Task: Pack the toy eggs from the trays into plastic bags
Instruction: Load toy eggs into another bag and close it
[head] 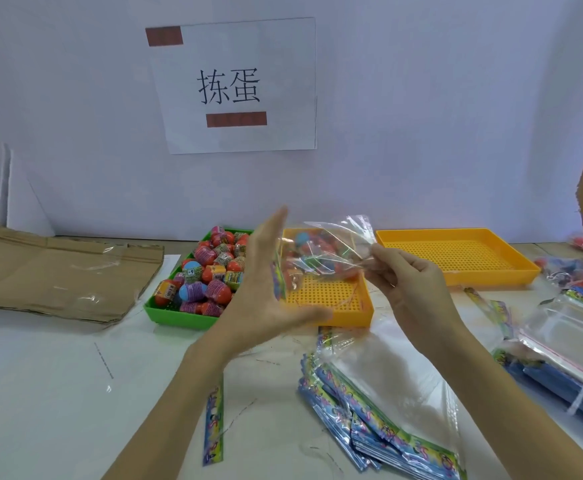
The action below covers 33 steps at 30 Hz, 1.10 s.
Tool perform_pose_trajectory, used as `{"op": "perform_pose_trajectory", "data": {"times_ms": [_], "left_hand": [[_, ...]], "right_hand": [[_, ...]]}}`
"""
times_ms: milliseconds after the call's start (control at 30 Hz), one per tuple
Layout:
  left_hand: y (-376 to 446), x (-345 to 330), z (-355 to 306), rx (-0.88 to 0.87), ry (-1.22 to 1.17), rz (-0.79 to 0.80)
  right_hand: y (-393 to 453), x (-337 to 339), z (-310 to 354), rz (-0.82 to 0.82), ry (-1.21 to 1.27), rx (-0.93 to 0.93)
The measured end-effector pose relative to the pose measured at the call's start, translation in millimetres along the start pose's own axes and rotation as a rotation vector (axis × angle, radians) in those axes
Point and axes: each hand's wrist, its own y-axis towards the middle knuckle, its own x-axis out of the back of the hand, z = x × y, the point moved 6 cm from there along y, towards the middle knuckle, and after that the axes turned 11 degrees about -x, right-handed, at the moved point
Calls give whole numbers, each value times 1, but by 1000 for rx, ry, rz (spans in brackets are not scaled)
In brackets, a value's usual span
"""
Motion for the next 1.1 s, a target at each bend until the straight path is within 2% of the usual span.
{"op": "perform_pose_trajectory", "data": {"times_ms": [67,100,167,233,433,633,767,1033,1100], "left_hand": [[0,-5,-10,-242,350,109],[1,-8,-14,-312,473,110],[1,-10,-21,-391,555,27],[0,-8,-22,-433,525,-67],[1,0,-21,-345,522,-174],[0,4,-19,-140,154,-239],[1,9,-15,-99,72,-279],[2,3,5,107,-190,-193],[2,4,9,122,-190,-220]], "right_hand": [[0,1,0,-13,-41,3],[0,2,0,-25,-54,2],[2,4,0,-47,-64,6],[4,6,0,-55,-71,20],[6,7,0,-51,-53,33],[-2,-9,4,87,-202,112],[-10,-21,7,214,-400,186],[-6,-5,8,5,-360,242],[-5,-2,12,-34,-388,270]]}}
